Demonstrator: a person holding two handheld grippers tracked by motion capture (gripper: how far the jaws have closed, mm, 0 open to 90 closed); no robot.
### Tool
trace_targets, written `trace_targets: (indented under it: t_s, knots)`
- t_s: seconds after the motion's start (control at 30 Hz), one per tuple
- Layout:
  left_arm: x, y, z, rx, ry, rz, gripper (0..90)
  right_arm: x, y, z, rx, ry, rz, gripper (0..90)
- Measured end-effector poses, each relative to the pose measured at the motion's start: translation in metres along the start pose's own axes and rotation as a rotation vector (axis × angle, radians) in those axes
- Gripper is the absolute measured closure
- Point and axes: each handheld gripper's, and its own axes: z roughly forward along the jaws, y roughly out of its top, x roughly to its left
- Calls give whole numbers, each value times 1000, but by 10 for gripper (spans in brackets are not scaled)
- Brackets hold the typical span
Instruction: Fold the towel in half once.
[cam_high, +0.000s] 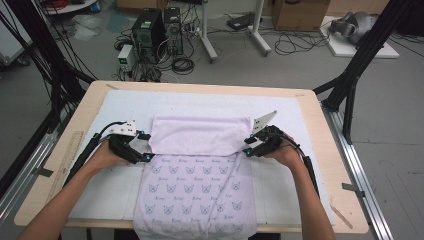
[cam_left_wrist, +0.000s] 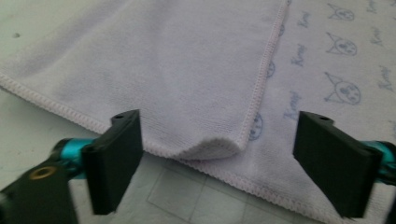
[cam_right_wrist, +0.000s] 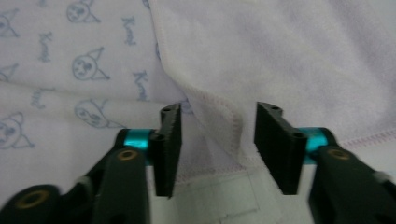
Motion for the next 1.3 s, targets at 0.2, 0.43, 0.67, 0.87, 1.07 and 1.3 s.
trace_targets:
  t_s: [0.2,0.43,0.67,0.87,1.07,1.3]
  knots:
    - [-1,0,1,29,6,38,398,1,-1,0,3,13,-21,802]
    - [-6,2,-2,34,9,76,559,2,0,-3,-4,24,-8,836]
    - [-7,3,-6,50,8,81,844,1,0,-8,-36,27,14,843]
    - [-8,2,-4,59,-12,119,659,0,-2,-10,-43,30,28,843]
    - [-8,1,-5,70,-4,126,515,0,-1,-11,-54,34,24,843]
    - [-12,2,-10,76,44,172,393,0,-2,-13,-61,36,26,843]
